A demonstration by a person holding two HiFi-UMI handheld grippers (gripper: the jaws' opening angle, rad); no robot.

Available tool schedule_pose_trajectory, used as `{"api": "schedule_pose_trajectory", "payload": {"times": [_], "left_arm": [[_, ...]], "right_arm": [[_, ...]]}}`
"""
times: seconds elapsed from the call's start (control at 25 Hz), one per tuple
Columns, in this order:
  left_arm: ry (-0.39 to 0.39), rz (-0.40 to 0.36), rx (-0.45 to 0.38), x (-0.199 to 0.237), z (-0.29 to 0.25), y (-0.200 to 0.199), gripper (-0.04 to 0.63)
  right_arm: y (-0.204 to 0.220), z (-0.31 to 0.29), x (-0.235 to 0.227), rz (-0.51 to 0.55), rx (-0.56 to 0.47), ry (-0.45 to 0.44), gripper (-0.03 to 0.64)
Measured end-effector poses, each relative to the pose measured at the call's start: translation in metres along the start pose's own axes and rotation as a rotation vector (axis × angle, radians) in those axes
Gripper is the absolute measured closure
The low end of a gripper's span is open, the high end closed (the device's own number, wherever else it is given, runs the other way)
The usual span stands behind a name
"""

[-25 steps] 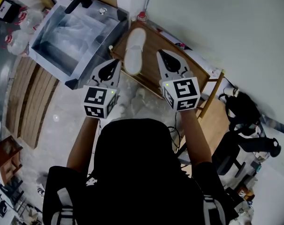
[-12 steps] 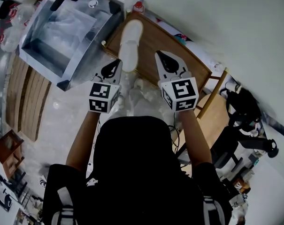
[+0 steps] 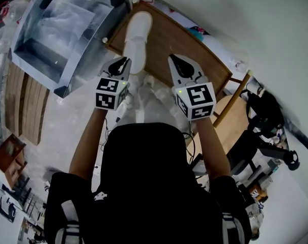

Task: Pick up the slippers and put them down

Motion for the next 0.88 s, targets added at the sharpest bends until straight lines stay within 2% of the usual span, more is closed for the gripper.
{"api": "schedule_pose_trajectory", "payload": {"times": [0.08,0.16,0.48,0.64,0.88], "left_arm": [[0.018,0.004,0.036,-0.003,-0.01,0.005,0.581],[0.038,0.017,0.062,-0.007,-0.022,0.011,0.496],[0.017,0.018,0.124,-0.009,-0.067,0.021,0.419],[0.017,0.024,0.166,-0.012,-0.083,0.019,0.408],[-0.009,-0.011,0.205,-0.012,-0.114,0.022,0.408]], "right_arm": [[0.006,-0.003,-0.006,-0.012,0.011,-0.004,0.618],[0.012,-0.005,-0.01,-0.024,0.02,-0.009,0.617],[0.03,-0.013,-0.029,-0.055,0.063,-0.025,0.617],[0.039,-0.019,-0.036,-0.062,0.084,-0.035,0.617],[0.044,-0.029,-0.044,-0.07,0.097,-0.049,0.618]]}}
Point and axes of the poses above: the fingertips, and each gripper's own axes: z backward along the fingers, x to its left, y out of its underside, the point moved 7 cm from there along z, backward along the fingers, and after that the axes turned 14 degrees about -y, right-handed, at the moved point
